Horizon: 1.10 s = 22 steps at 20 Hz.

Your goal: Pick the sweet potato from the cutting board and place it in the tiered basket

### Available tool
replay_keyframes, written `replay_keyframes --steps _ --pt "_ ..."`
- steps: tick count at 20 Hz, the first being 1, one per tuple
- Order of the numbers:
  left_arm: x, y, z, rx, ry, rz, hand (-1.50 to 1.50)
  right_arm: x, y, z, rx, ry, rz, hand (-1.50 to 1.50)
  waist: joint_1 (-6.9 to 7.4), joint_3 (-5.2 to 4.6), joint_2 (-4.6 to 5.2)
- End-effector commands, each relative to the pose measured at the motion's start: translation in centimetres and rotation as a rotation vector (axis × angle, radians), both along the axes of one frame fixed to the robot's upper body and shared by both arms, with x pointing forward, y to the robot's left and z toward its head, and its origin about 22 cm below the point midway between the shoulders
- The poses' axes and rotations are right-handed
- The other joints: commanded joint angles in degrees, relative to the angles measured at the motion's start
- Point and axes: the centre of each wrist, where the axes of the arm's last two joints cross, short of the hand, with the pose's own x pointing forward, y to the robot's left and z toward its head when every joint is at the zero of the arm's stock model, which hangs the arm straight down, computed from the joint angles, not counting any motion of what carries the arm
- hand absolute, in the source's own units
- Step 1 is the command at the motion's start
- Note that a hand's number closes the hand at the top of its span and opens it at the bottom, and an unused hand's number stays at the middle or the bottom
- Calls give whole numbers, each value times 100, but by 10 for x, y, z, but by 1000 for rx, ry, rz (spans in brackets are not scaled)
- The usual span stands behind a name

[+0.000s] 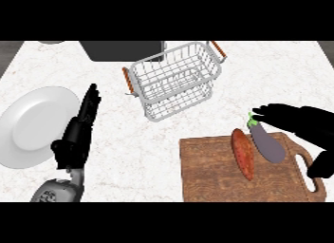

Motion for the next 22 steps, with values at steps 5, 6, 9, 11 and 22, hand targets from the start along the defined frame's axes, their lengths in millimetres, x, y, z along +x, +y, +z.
replay_keyframes --steps 5,6,9,11,22 --pt "-2 20 -14 8 -8 2 0 0 16 -6 15 59 67 -150 -12 -3 -3" --pt "4 12 -3 0 -9 -1 0 -19 26 -17 21 63 55 -150 -38 -3 -9" --pt "15 10 2 -12 -7 6 0 -17 26 -12 6 88 65 -150 -42 -3 -6" --pt "0 -9 2 -17 9 -5 0 5 2 -6 12 87 53 -150 -2 -1 -3" --pt "21 -7 7 9 -1 23 0 15 51 -49 -39 113 53 -150 5 -1 2"
